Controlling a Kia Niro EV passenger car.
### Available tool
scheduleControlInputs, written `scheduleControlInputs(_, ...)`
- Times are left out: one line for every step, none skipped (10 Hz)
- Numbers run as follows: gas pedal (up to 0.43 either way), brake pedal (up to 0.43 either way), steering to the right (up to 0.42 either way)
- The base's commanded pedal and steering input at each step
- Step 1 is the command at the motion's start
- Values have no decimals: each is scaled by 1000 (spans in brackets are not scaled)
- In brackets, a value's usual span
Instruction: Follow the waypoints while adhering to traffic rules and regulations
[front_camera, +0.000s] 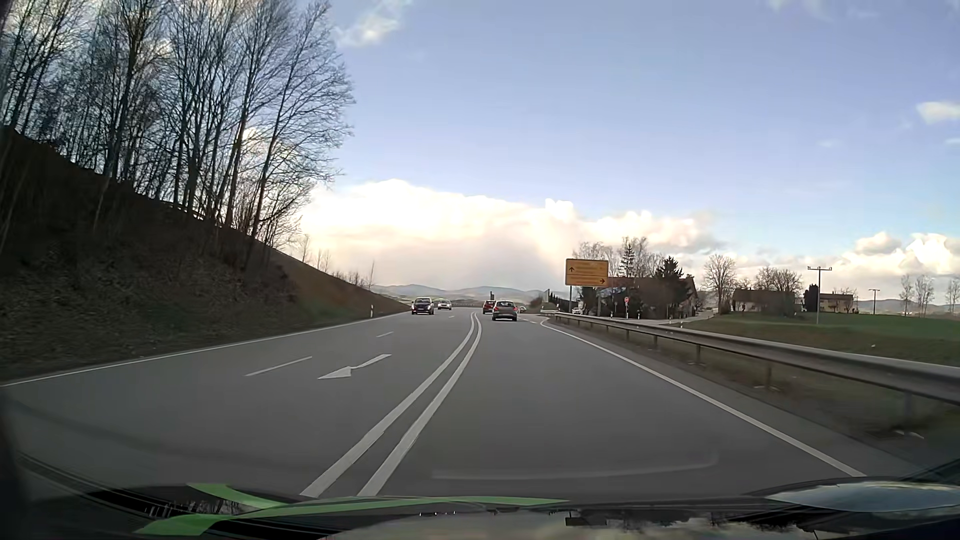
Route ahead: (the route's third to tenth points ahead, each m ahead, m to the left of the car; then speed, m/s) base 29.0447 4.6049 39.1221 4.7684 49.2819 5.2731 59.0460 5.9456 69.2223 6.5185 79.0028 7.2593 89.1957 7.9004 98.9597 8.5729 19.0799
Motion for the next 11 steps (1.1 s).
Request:
scheduleControlInputs(79,0,-6)
scheduleControlInputs(79,0,-7)
scheduleControlInputs(79,0,-7)
scheduleControlInputs(79,0,-7)
scheduleControlInputs(79,0,-7)
scheduleControlInputs(79,0,-8)
scheduleControlInputs(79,0,-8)
scheduleControlInputs(79,0,-8)
scheduleControlInputs(79,0,-8)
scheduleControlInputs(79,0,-8)
scheduleControlInputs(79,0,-9)
